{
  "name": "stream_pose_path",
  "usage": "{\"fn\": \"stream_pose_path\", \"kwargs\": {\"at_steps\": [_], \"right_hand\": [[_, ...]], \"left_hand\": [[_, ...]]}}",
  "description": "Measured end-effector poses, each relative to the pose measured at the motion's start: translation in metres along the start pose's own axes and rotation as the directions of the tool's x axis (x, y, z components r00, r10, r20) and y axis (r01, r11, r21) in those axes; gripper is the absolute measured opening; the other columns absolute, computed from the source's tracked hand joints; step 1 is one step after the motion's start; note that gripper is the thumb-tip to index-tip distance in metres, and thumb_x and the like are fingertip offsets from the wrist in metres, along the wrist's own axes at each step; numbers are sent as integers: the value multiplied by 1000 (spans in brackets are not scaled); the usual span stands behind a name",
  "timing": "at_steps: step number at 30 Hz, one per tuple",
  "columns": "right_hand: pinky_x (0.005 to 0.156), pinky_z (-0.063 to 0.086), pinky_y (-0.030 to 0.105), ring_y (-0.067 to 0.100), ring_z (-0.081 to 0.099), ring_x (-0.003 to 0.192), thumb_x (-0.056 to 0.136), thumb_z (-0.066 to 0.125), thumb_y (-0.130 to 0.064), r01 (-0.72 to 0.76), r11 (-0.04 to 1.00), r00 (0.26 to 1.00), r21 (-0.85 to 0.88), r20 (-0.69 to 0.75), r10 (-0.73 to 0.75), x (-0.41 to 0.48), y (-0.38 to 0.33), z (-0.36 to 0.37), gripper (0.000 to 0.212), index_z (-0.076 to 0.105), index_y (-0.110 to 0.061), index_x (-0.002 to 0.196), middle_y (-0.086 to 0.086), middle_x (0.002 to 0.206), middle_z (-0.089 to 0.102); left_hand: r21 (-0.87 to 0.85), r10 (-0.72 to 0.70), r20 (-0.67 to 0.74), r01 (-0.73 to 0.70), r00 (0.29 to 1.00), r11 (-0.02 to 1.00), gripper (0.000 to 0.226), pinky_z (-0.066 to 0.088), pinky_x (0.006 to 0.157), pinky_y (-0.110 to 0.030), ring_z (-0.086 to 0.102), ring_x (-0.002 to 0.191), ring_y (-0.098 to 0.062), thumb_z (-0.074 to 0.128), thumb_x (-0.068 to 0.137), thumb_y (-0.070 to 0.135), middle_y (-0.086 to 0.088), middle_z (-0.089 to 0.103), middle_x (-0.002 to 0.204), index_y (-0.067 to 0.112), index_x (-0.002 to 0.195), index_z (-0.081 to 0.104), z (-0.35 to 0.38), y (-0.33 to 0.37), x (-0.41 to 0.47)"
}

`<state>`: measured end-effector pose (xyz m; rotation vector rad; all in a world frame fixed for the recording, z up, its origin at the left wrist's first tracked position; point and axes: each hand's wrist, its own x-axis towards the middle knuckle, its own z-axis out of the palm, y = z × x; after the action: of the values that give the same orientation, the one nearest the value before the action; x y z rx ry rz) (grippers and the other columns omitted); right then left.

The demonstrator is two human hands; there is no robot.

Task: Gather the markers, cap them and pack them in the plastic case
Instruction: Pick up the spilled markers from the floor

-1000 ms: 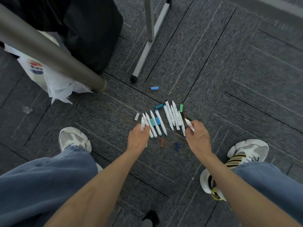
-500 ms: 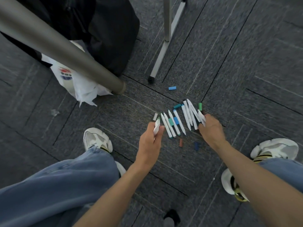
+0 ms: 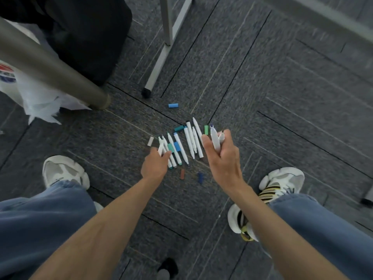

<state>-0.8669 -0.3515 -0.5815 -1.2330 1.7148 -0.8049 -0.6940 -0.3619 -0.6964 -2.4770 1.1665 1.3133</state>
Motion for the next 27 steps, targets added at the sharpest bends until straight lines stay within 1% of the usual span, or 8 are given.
{"fn": "stream_pose_path", "kwargs": {"at_steps": [4, 9, 12, 15, 17, 19, 22, 27], "right_hand": [[40, 22, 19, 9, 32, 38, 91, 53, -56, 23, 998, 993, -50, -117, -29, -8, 10, -10, 50, 32, -24, 58, -9, 44, 34], [43, 21, 20, 9, 29, 40, 96, 41, -57, -42, 993, 994, -109, -109, 30, -18, 33, -10, 54, 26, -24, 56, -12, 46, 27], [42, 36, 37, 11, 33, 43, 98, 40, -51, -199, 974, 980, -105, -21, 198, -22, 48, -5, 46, 34, -22, 63, -6, 47, 33], [52, 51, 50, 22, 44, 48, 102, 39, -45, -260, 954, 961, -147, 61, 271, -24, 60, -2, 24, 46, -25, 90, 0, 54, 41], [49, 44, 45, 19, 43, 49, 101, 37, -45, -313, 937, 941, -154, 88, 328, -23, 66, 1, 28, 48, -20, 99, 1, 57, 43], [47, 35, 34, 15, 39, 48, 102, 38, -44, -347, 921, 922, -175, 119, 369, -20, 70, 5, 27, 49, -20, 93, 0, 59, 43], [43, 31, 20, 13, 41, 52, 103, 43, -36, -369, 899, 905, -236, 129, 406, -14, 72, 16, 22, 50, -21, 89, 0, 64, 46], [49, 30, 33, 19, 43, 55, 104, 40, -32, -396, 863, 884, -313, 123, 451, 3, 72, 44, 31, 48, -11, 84, 9, 69, 51]], "left_hand": [[10, -8, 22, 8, 1000, 1000, 46, 56, 77, -44, 65, 88, -32, 65, 84, 51, -11, 66, 98, 11, 104, 54, 6, 3, 12], [-114, -42, 66, 49, 997, 992, 48, 58, 77, -46, 64, 88, -30, 73, 78, 47, -11, 65, 97, 8, 103, 59, 9, 5, 21], [-120, -34, 89, 44, 995, 992, 43, 58, 77, -45, 64, 85, -29, 69, 80, 44, -11, 65, 95, 9, 104, 61, 10, 1, 20], [-155, 14, 99, 1, 995, 988, 30, 57, 77, -43, 62, 82, -26, 58, 87, 41, -8, 64, 89, 14, 99, 61, 3, -1, 9], [-199, 71, 89, -52, 994, 979, 22, 54, 69, -36, 59, 76, -23, 55, 90, 37, -5, 59, 80, 15, 89, 58, -5, -2, -3], [-262, 128, 67, -107, 989, 959, 21, 41, 57, -32, 51, 69, -20, 54, 91, 31, -2, 52, 72, 14, 80, 54, -14, -3, -17], [-391, 190, 32, -162, 981, 906, 20, 33, 54, -29, 42, 63, -15, 54, 93, 24, 0, 42, 69, 17, 75, 48, -32, -4, -40], [-525, 290, -57, -275, 955, 805, 11, 40, 58, -31, 43, 62, -11, 52, 93, 17, 1, 46, 72, 6, 89, 51, -64, -10, -63]]}}
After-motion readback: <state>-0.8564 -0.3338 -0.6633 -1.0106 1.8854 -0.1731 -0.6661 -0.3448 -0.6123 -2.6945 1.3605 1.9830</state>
